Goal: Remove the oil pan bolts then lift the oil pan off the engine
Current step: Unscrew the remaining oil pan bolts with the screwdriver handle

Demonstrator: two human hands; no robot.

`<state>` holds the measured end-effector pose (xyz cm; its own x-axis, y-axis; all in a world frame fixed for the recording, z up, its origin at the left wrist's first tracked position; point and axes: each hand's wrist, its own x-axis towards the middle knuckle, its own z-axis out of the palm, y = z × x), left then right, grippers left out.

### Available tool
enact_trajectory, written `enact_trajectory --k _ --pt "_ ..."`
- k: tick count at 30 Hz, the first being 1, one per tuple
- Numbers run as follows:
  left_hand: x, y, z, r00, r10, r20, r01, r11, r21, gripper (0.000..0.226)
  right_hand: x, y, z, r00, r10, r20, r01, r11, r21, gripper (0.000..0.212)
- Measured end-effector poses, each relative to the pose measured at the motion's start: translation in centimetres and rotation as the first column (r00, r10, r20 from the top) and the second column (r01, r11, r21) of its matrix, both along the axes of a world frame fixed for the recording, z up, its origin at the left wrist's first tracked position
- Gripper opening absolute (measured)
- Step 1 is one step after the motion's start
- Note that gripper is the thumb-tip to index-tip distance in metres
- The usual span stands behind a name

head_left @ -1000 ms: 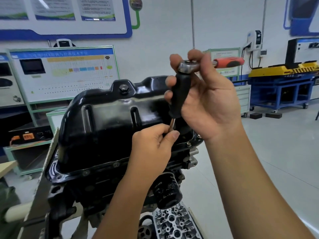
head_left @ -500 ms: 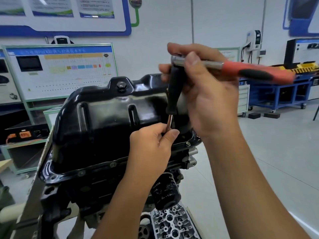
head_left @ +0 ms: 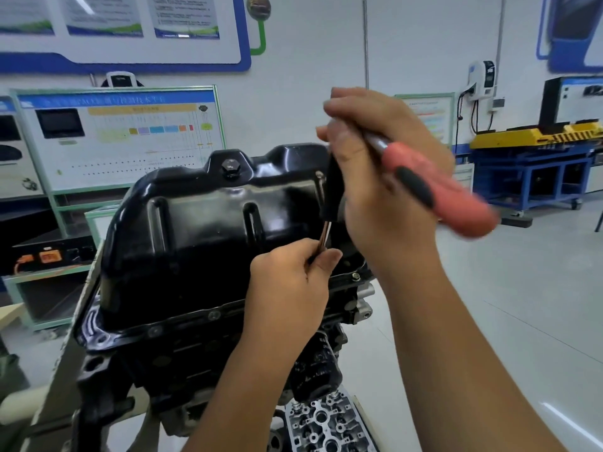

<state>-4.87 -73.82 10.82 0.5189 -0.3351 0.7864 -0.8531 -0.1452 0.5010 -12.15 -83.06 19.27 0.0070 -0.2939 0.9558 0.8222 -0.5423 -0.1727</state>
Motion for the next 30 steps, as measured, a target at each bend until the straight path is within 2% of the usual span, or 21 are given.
enact_trajectory --k 1,2,3,4,5,6,7,9,10,11,12,13,14,15,16,17,18,19,21,26,30 --pt "0.0 0.0 0.0 1.000 -0.003 0.002 0.003 1.000 0.000 0.038 0.2 0.2 -0.2 1.000 -0.030 0.008 0.030 1.000 -0.005 0.012" --pt "0.1 0.1 0.0 1.000 -0.020 -0.004 0.020 1.000 -0.003 0.036 0.1 0.5 -0.1 0.993 0.120 -0.016 -0.119 0.989 0.090 0.011" --pt "0.2 0.2 0.0 0.999 -0.048 -0.018 0.048 0.999 -0.005 0.034 0.0 0.7 0.3 0.920 0.390 -0.032 -0.373 0.900 0.227 0.013" --pt "0.3 0.3 0.0 0.996 -0.077 -0.033 0.077 0.997 0.003 0.033 -0.3 0.7 0.6 0.760 0.650 -0.020 -0.603 0.715 0.353 0.016" --pt "0.4 0.3 0.1 0.994 -0.096 -0.043 0.097 0.995 0.022 0.031 -0.7 0.5 0.7 0.589 0.808 0.000 -0.727 0.529 0.438 0.017" --pt "0.5 0.4 0.1 0.994 -0.099 -0.046 0.101 0.994 0.041 0.030 -1.0 0.2 0.7 0.504 0.864 0.006 -0.750 0.434 0.499 0.015" --pt "0.5 0.5 0.1 0.995 -0.091 -0.045 0.093 0.994 0.051 0.029 -1.1 -0.2 0.8 0.478 0.879 -0.001 -0.756 0.412 0.509 0.013" --pt "0.4 0.4 0.0 0.997 -0.061 -0.038 0.062 0.997 0.036 0.026 -1.4 -0.4 0.9 0.575 0.817 -0.039 -0.717 0.526 0.457 0.015" --pt "0.3 0.4 -0.1 0.998 -0.045 -0.037 0.045 0.999 0.018 0.024 -1.4 -0.2 0.7 0.723 0.687 -0.069 -0.614 0.686 0.390 0.015" --pt "0.1 0.3 -0.2 0.999 -0.030 -0.037 0.030 1.000 0.002 0.022 -1.3 -0.3 0.5 0.884 0.459 -0.095 -0.417 0.863 0.285 0.014" --pt "0.1 0.3 -0.2 0.999 -0.020 -0.038 0.019 1.000 -0.010 0.021 -1.3 0.0 0.4 0.970 0.221 -0.103 -0.202 0.965 0.168 0.012" --pt "0.0 0.3 -0.3 0.999 -0.014 -0.038 0.013 1.000 -0.016 0.020 -1.2 0.0 0.3 0.995 0.067 -0.081 -0.058 0.993 0.106 0.012" --pt "0.0 0.3 -0.3 0.999 -0.012 -0.036 0.011 1.000 -0.017 0.020 -1.0 0.0 0.1 0.996 0.060 -0.065 -0.052 0.991 0.123 0.013" --pt "0.0 0.3 -0.3 0.999 -0.012 -0.034 0.012 1.000 -0.012 0.022 -1.1 0.3 0.2 0.971 0.228 -0.066 -0.208 0.952 0.225 0.013" --pt "0.1 0.3 -0.3 0.999 -0.015 -0.033 0.015 1.000 -0.001 0.023 -1.4 0.6 0.6 0.879 0.473 -0.065 -0.428 0.840 0.335 0.010" --pt "0.2 0.4 -0.3 0.999 -0.023 -0.036 0.023 1.000 0.016 0.025 -1.7 0.7 1.0 0.721 0.691 -0.050 -0.609 0.666 0.430 0.005" --pt "0.2 0.4 -0.2 0.998 -0.038 -0.042 0.039 0.999 0.036 0.025 -2.0 0.6 1.3 0.591 0.806 -0.037 -0.687 0.526 0.502 0.006" --pt "0.3 0.5 -0.2 0.997 -0.053 -0.048 0.055 0.997 0.058 0.025 -2.2 0.3 1.6 0.533 0.845 -0.043 -0.694 0.466 0.549 0.011" --pt "0.1 0.5 -0.2 0.996 -0.061 -0.058 0.066 0.994 0.090 0.026 -2.5 -0.3 1.9 0.503 0.861 -0.072 -0.698 0.454 0.554 0.022" --pt "-0.2 0.1 -0.5 0.999 0.015 -0.031 -0.015 1.000 0.017 0.033 -1.6 0.5 1.2 0.603 0.795 -0.067 -0.708 0.572 0.415 0.031" --pt "0.0 0.1 -0.7 0.998 0.037 -0.052 -0.039 0.999 -0.036 0.037 -0.6 1.7 0.5 0.541 0.840 0.039 -0.785 0.487 0.383 0.022"
